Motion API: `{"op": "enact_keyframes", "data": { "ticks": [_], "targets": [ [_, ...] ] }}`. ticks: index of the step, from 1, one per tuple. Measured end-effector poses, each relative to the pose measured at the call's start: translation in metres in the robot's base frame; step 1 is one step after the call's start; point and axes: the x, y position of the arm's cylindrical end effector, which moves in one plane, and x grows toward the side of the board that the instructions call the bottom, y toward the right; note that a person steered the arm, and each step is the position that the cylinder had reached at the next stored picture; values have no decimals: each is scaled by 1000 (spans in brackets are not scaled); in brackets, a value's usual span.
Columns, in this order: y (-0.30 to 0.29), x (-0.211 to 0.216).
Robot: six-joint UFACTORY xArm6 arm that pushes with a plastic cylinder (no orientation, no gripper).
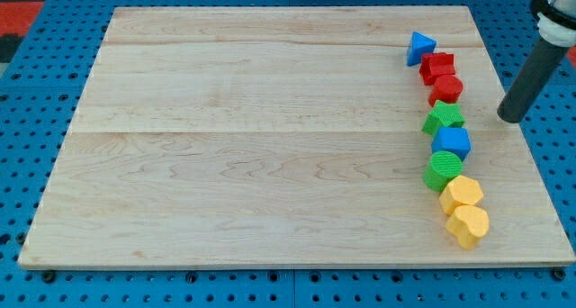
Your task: Move the green star towards the center of the board
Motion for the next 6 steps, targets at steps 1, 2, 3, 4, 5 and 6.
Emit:
{"op": "enact_keyframes", "data": {
  "ticks": [1,2,3,4,5,6],
  "targets": [
    [-5,0],
    [-11,0],
    [-37,6],
    [-109,6],
    [-166,-2],
    [-213,-12]
  ]
}}
